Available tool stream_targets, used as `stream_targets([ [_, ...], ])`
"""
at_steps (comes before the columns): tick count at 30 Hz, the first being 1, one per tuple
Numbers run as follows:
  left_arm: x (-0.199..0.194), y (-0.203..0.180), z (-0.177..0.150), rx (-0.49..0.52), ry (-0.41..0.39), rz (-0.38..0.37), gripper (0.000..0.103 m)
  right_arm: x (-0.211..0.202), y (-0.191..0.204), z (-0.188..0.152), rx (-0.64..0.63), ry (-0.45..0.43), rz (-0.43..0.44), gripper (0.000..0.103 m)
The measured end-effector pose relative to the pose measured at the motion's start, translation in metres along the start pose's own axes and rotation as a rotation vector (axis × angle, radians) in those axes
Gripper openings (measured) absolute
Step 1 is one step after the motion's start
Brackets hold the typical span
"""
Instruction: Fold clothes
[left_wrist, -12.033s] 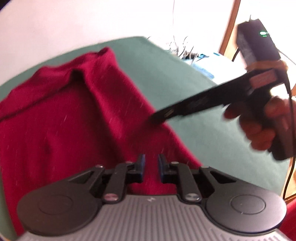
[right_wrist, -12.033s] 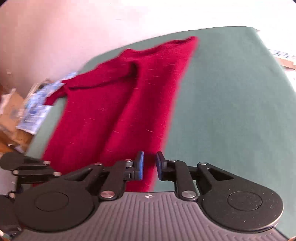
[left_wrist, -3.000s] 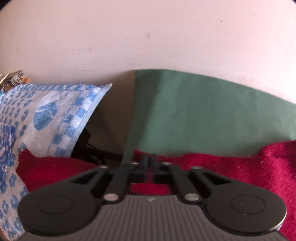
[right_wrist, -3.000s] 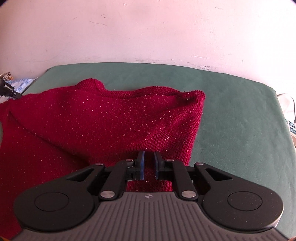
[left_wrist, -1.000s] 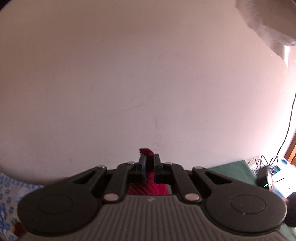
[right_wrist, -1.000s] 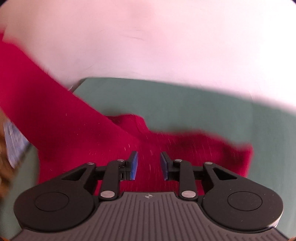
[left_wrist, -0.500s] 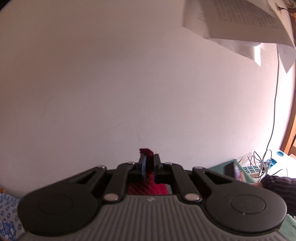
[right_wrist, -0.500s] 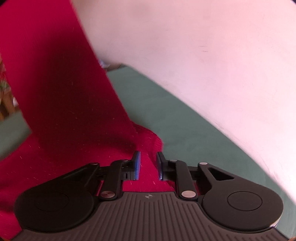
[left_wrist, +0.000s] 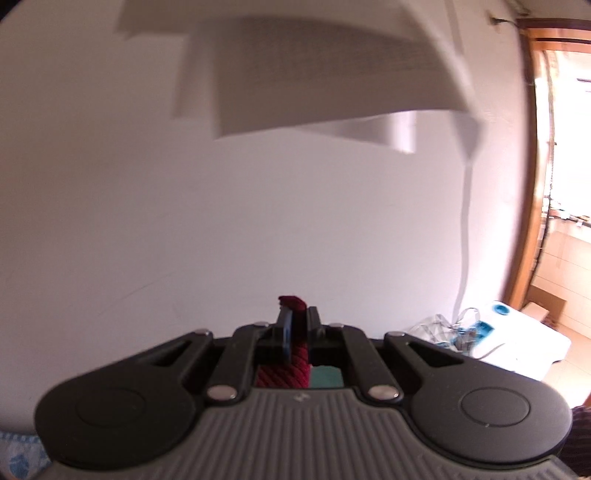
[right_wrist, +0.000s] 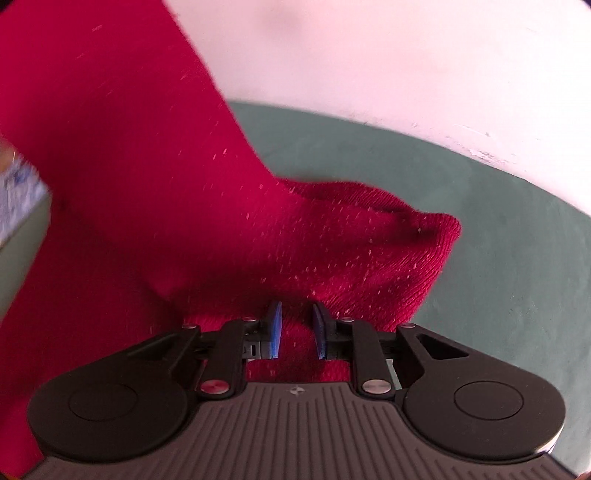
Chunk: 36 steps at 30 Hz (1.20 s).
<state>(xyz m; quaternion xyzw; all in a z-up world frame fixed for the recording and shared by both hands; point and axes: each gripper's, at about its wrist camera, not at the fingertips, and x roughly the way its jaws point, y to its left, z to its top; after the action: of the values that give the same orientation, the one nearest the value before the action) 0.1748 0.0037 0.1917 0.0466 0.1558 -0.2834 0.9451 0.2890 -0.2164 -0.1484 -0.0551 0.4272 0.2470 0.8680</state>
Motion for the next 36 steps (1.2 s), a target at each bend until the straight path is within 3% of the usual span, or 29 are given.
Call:
stream_targets([
  [5, -0.017, -0.028, -0.002, 0.003, -0.008, -0.054, 0.004, -0.002, -0.005, -0.003, 0.027, -0.005, 0.005, 0.020],
  [8, -0.023, -0.042, -0.005, 0.012, -0.008, -0.071, 0.004, -0.012, -0.018, 0.008, 0.065, -0.070, -0.028, 0.019],
  [13, -0.011, -0.044, -0.004, -0.037, 0.018, -0.076, 0.004, 0.022, -0.029, 0.030, 0.104, -0.044, -0.045, 0.015],
  [19, -0.046, -0.056, 0.003, -0.032, 0.007, -0.083, 0.004, 0.046, -0.038, 0.045, 0.143, -0.054, -0.071, 0.015],
  [31, -0.064, -0.108, -0.042, -0.036, 0.052, -0.205, 0.004, 0.032, -0.047, 0.040, 0.139, -0.085, -0.052, 0.015],
  [36, -0.060, -0.130, -0.076, -0.069, 0.128, -0.297, 0.004, 0.028, -0.051, 0.035, 0.158, -0.104, -0.028, 0.016],
])
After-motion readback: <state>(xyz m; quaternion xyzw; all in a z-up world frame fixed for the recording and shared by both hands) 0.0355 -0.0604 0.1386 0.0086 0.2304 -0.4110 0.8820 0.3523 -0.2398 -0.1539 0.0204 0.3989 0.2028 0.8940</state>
